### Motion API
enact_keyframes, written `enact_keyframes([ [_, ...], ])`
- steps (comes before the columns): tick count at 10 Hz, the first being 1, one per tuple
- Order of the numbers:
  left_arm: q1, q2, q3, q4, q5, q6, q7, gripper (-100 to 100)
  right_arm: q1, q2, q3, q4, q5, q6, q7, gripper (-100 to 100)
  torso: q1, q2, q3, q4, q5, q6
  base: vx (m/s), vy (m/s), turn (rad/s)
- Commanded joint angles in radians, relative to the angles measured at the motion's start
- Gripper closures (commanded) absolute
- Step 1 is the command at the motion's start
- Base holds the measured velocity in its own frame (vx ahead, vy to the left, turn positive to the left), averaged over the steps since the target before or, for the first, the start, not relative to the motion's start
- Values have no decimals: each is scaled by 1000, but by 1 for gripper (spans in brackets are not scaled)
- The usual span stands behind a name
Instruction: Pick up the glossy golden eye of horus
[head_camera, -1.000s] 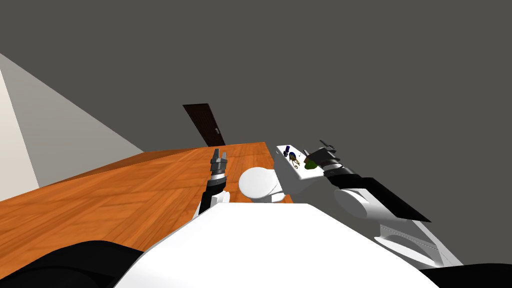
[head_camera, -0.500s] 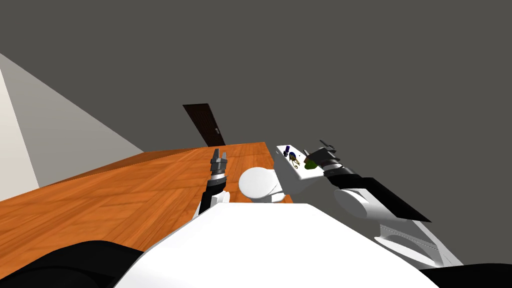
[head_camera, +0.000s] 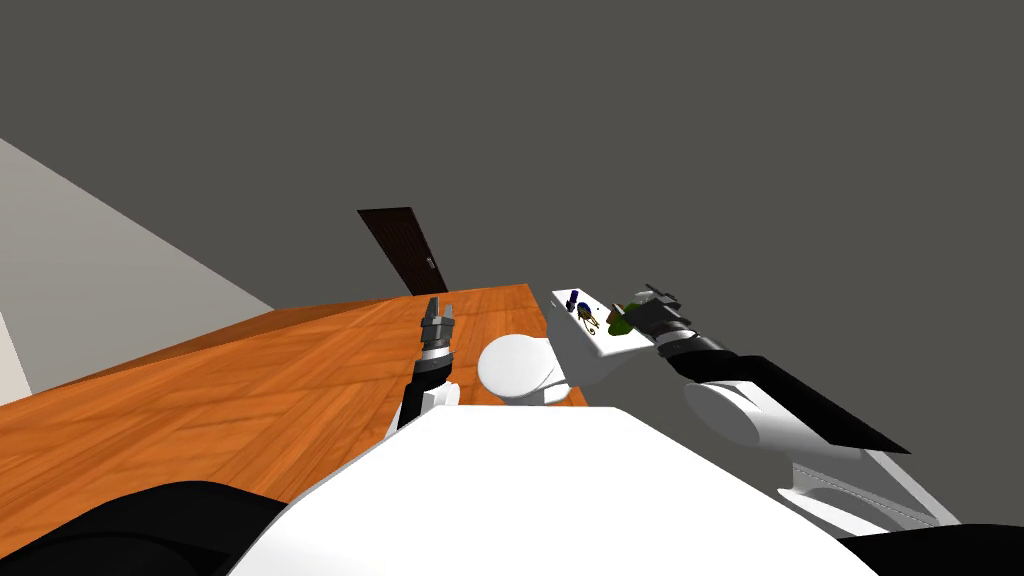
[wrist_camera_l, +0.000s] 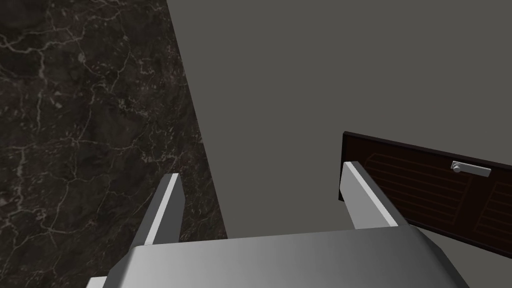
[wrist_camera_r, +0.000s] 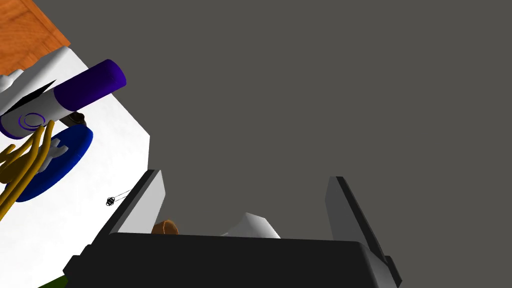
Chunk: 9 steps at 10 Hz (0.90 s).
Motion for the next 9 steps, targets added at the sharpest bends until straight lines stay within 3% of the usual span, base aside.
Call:
enact_keyframes([
  [1, 0, 0, 0, 0, 0, 0, 0, 0, 21, -12, -30, 0, -17, 40, -30, -100, 0, 0, 0, 0, 0, 0, -1, 40, -88],
  [3, 0, 0, 0, 0, 0, 0, 0, 0, 45, -26, -76, -3, -42, 96, -75, -100, -2, 0, 0, 0, 0, 0, -2, 37, -105],
  [4, 0, 0, 0, 0, 0, 0, 0, 0, 45, -26, -76, -3, -42, 107, -75, -100, -2, 0, 0, 0, 0, 0, -1, 10, -28],
  [9, 0, 0, 0, 0, 0, 0, 0, 0, 45, -26, -76, -3, -42, 107, -75, -100, -4, -1, 0, 0, -1, 0, 0, -2, 7],
])
